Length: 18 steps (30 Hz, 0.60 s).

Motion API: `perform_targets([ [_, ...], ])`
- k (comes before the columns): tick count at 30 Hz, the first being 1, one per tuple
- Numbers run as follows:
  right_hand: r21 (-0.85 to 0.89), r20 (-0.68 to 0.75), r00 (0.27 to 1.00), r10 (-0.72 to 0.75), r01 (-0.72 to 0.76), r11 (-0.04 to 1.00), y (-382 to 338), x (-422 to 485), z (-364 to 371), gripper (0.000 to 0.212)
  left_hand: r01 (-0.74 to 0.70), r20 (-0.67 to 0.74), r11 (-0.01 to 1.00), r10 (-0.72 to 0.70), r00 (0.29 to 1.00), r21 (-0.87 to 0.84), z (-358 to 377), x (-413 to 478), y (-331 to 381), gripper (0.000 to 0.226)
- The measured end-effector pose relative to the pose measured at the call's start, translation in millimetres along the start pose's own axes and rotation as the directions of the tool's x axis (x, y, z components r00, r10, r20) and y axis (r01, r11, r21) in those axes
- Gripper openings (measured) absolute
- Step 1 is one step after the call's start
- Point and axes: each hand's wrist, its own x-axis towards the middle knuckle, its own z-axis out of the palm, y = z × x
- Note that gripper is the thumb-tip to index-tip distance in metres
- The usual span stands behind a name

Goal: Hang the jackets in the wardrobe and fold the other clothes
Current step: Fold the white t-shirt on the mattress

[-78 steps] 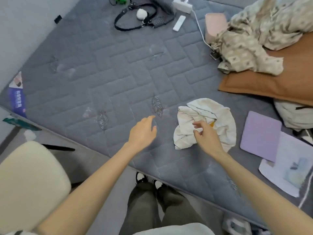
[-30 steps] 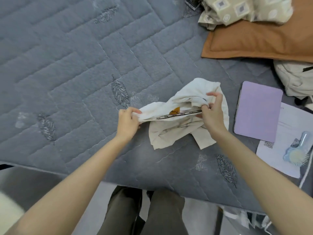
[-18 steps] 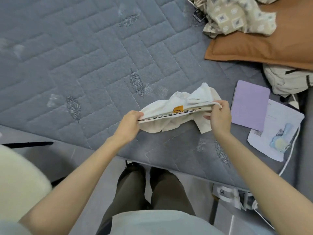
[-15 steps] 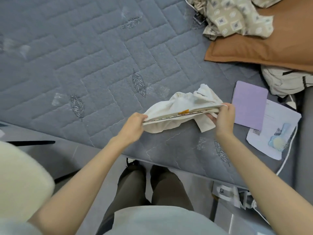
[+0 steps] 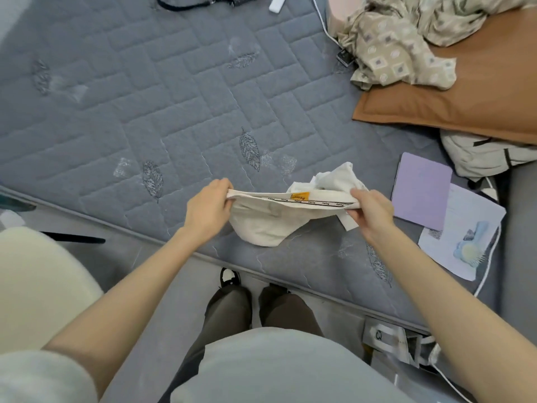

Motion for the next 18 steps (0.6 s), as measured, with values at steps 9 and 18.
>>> perform_targets([
  [9,0.123,0.186,0.926,0.329,-0.354,0.927,-1,-20,80,0.042,0.459,-0.128,0.887,-0.46,0.878,-0.042,-46,-18,-54,0.019],
  [18,0.399,0.525,0.848,0.073,-0.321,0.859,-117,-91,268,0.063,0.238,-0.277,0.517,-0.73,0.625,-0.822,-191,62,-119,0.024],
])
